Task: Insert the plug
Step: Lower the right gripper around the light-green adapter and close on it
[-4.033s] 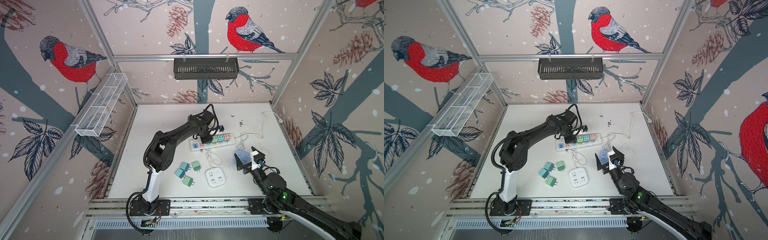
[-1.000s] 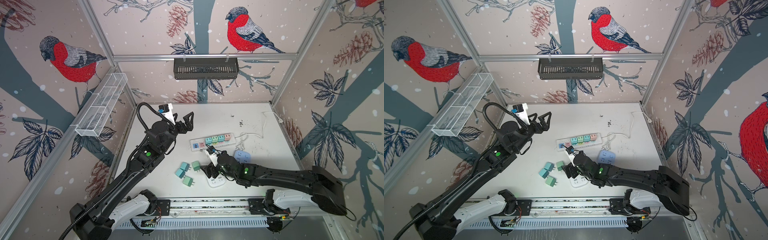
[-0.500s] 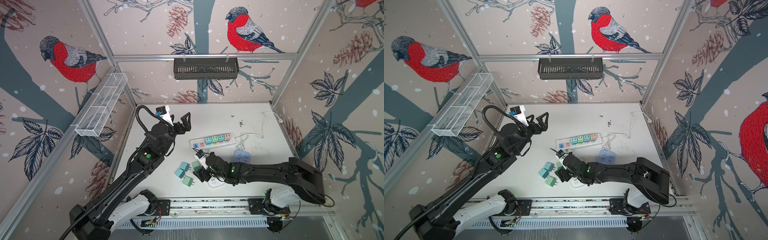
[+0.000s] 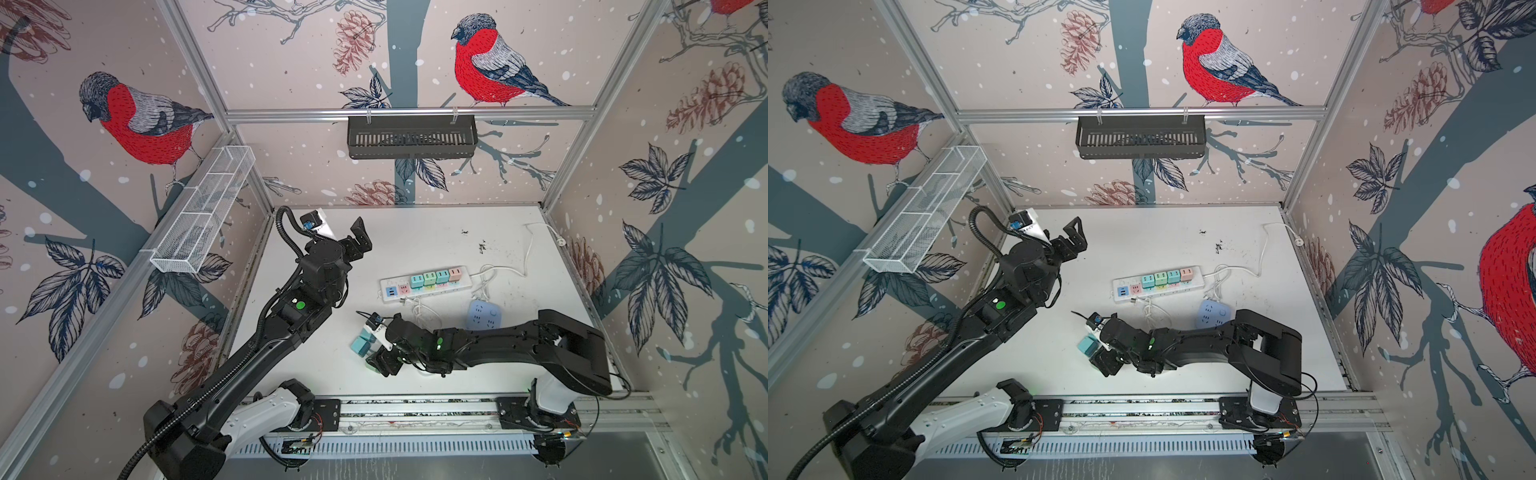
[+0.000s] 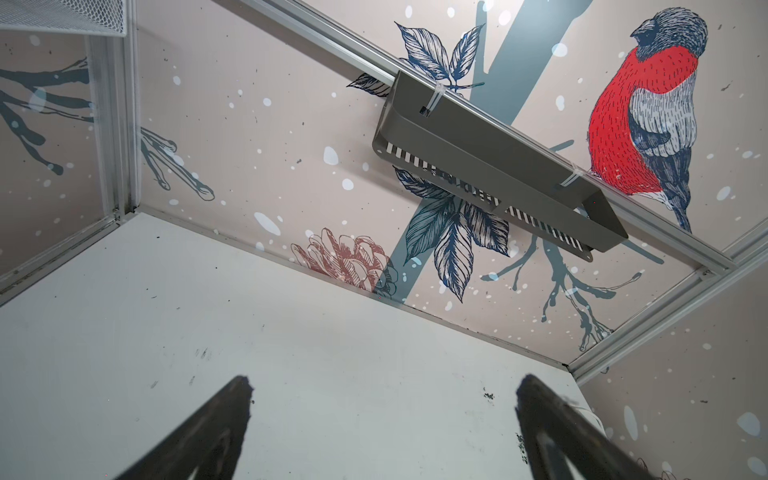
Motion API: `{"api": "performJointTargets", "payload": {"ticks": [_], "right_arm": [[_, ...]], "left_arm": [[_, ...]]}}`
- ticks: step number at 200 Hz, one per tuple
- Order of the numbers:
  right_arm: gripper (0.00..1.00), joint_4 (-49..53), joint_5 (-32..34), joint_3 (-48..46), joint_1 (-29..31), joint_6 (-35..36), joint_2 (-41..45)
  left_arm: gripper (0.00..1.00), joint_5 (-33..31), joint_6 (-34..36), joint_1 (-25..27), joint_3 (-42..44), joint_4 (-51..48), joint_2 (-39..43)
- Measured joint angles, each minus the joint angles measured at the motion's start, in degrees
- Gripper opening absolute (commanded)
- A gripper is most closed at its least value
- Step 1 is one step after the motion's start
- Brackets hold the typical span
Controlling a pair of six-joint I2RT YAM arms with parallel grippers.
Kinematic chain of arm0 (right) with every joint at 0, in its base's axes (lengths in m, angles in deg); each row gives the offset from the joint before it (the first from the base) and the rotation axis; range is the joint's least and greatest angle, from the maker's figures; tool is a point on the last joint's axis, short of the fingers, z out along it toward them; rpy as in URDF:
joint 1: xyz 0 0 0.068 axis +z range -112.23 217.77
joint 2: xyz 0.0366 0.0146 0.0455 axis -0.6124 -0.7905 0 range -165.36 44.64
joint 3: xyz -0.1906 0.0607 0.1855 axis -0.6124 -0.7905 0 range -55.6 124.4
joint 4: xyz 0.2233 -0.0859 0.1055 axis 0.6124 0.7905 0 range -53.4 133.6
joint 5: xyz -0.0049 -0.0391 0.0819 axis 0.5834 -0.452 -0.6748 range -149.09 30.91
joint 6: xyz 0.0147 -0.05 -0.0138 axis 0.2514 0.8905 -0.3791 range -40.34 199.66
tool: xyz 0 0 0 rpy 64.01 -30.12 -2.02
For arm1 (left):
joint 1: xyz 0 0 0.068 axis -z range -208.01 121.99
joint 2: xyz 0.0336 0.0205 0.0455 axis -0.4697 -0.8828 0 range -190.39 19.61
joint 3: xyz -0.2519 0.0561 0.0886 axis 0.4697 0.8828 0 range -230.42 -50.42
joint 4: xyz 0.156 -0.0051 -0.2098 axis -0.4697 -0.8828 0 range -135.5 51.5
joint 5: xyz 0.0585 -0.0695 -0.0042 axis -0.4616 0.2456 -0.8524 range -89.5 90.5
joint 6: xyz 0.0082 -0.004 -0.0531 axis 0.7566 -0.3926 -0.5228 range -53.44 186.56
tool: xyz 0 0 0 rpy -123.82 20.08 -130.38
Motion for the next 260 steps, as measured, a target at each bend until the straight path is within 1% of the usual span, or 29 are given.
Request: {"api": "performJointTargets", "payload": {"ticks": [21, 68, 131, 157, 199, 223, 260], "right_arm": [[0.74, 0.7, -1.2, 0.3, 1.0, 0.2, -1.0], [0.74, 1.1, -1.8, -0.3, 1.7, 0.2, -1.7], [0.71, 1.1, -1.8, -0.3, 2.6, 0.4, -4.2], [0.67, 1.1, -0.4, -0.3, 3.2, 0.4, -4.9], [0.59, -1.2, 3.9, -0.2, 4.0, 1.5, -6.5], [0.49, -3.0, 6.6, -0.8, 4.7, 1.8, -7.0], [0.34, -12.1, 11.9, -7.1, 6.6, 3.3, -5.9]], "left_arm": [[0.99, -0.3, 0.0, 0.0, 0.0, 0.0, -0.7], [0.99, -0.1, 0.1, 0.0, -0.9, -0.1, -2.6], [0.99, 0.4, 0.4, 0.0, -1.3, -0.9, -4.3], [0.99, 0.6, 0.4, 0.0, -1.3, -1.4, -4.5], [0.99, 0.8, 0.4, 0.0, -1.4, -1.4, -4.8], [0.99, 0.8, 0.4, 0.0, -1.4, -1.4, -4.8], [0.99, 0.9, -0.6, 0.0, -1.4, -1.3, -5.6]]}}
